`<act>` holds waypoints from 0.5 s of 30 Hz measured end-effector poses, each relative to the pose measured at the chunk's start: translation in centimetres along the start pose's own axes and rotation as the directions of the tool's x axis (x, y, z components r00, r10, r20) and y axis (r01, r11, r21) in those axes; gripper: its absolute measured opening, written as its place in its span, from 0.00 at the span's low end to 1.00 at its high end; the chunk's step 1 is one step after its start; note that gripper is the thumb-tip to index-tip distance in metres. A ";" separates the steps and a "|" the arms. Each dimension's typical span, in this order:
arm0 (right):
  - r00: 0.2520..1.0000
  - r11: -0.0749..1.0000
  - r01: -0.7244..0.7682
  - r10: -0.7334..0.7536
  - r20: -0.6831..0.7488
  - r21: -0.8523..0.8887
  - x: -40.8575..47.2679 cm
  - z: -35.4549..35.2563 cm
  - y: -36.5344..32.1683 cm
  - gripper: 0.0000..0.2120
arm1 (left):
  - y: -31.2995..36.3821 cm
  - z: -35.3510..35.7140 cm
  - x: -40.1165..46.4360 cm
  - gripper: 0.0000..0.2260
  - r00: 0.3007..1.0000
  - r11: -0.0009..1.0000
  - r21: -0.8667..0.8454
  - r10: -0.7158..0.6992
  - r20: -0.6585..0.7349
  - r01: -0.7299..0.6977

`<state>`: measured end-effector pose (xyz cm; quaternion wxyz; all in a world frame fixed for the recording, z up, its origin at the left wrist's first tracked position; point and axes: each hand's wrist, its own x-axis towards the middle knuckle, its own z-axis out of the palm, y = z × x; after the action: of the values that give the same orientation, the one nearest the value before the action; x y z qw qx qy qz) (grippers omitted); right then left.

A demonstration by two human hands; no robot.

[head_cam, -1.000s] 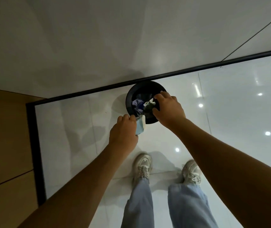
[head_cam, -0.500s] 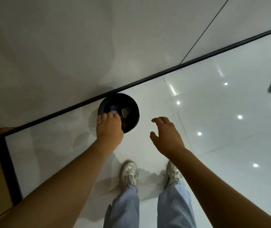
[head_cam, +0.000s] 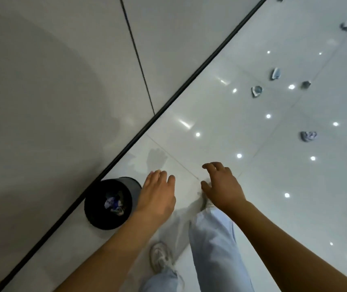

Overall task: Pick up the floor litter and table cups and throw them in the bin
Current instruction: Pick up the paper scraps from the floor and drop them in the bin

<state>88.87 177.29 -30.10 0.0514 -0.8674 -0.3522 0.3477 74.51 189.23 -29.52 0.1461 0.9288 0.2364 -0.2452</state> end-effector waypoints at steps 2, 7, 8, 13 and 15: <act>0.998 0.998 -0.059 0.059 -0.009 0.033 1.7 -2.8 3.1 0.24 | 1.9 -1.9 3.2 0.18 0.999 0.999 0.022 0.041 0.031 -0.042; 0.985 0.980 -0.160 0.166 -0.045 0.117 6.7 -10.6 10.6 0.24 | 7.8 -7.5 13.2 0.18 0.996 0.999 -0.012 0.037 0.076 -0.036; 0.980 0.974 -0.184 0.193 -0.055 0.133 7.4 -12.3 12.0 0.24 | 9.2 -8.7 15.1 0.18 0.995 0.999 -0.017 0.042 0.086 -0.041; 0.954 0.946 -0.279 0.293 -0.067 0.167 11.5 -19.4 17.8 0.24 | 14.7 -14.2 24.2 0.17 0.994 0.996 -0.031 0.084 0.068 -0.082; 0.940 0.929 -0.312 0.332 -0.075 0.199 13.1 -21.4 19.4 0.24 | 16.1 -15.9 27.3 0.17 0.991 0.993 -0.024 0.116 0.073 -0.114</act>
<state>120.40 174.62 -27.86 0.0922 -0.9224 -0.1681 0.3353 109.86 191.87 -28.01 0.1780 0.9296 0.1793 -0.2685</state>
